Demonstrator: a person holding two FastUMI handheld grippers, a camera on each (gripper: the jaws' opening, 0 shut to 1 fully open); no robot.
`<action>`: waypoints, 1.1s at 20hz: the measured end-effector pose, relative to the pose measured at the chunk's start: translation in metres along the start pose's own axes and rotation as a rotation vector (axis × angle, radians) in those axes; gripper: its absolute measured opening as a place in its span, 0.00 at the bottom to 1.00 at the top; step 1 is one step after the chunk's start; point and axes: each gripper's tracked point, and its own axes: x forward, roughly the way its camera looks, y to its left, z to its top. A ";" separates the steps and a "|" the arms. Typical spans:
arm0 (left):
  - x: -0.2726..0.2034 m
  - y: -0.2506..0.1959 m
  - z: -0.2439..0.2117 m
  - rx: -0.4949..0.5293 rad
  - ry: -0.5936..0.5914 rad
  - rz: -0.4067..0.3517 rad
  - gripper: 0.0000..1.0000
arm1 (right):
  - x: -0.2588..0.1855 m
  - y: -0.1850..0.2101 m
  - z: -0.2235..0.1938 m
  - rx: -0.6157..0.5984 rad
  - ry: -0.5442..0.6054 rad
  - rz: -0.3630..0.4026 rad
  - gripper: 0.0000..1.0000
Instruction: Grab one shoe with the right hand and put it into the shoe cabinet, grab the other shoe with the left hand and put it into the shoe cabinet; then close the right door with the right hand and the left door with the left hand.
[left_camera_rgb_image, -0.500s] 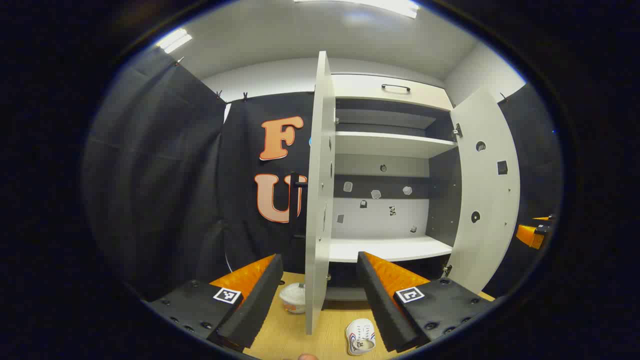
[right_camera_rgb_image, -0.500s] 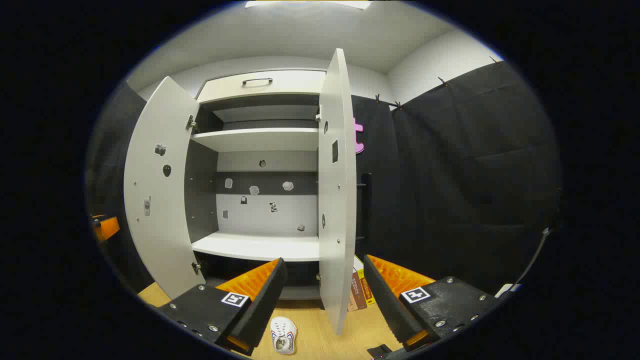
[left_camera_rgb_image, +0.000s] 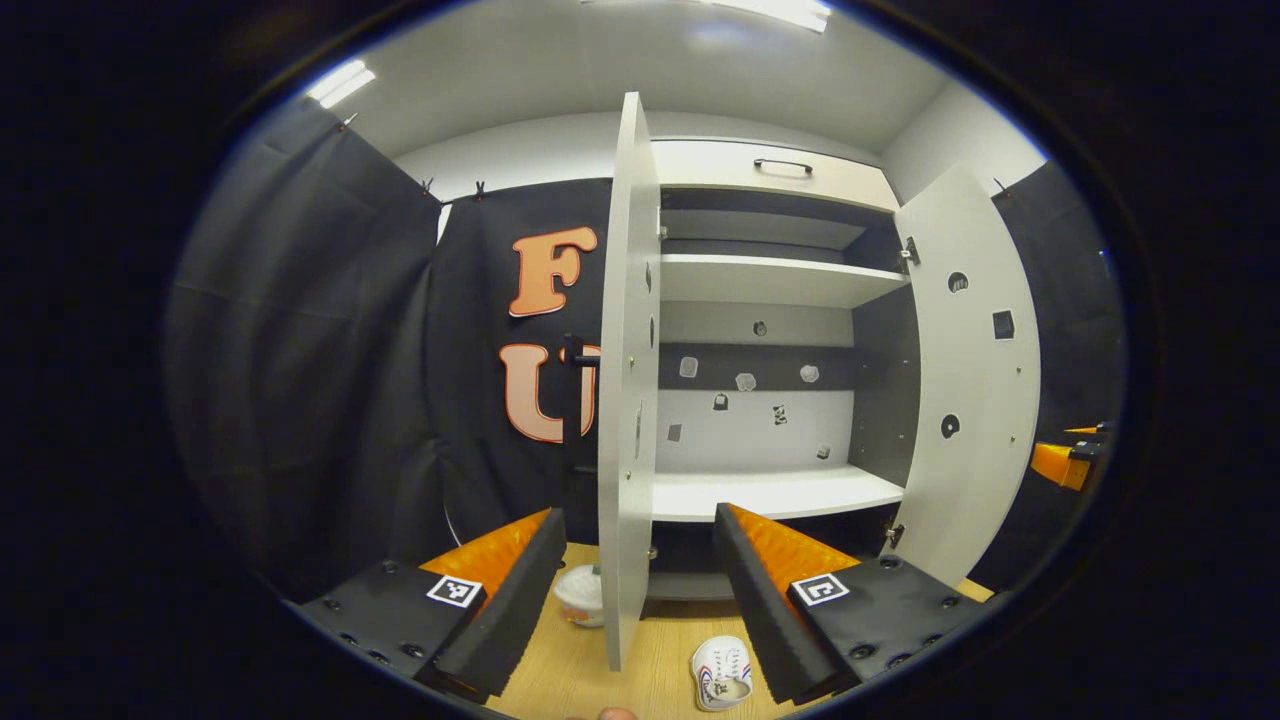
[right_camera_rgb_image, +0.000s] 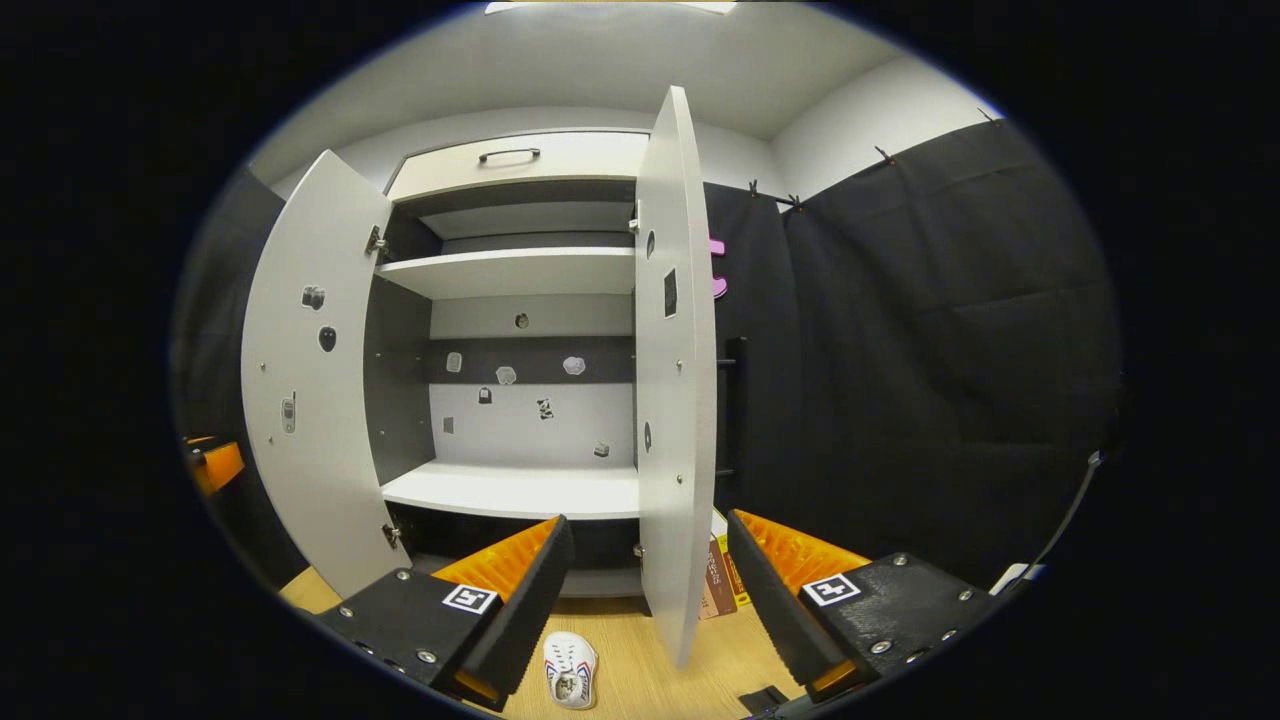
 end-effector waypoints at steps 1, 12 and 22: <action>0.001 -0.001 -0.001 -0.003 0.003 -0.006 0.96 | -0.001 0.000 0.000 -0.003 0.001 0.000 0.95; 0.014 -0.011 -0.010 -0.002 0.019 -0.025 0.96 | 0.013 0.010 -0.031 -0.017 0.042 0.011 0.95; 0.007 0.003 -0.014 0.011 0.020 0.014 0.96 | 0.036 0.062 -0.165 -0.036 0.198 0.111 0.95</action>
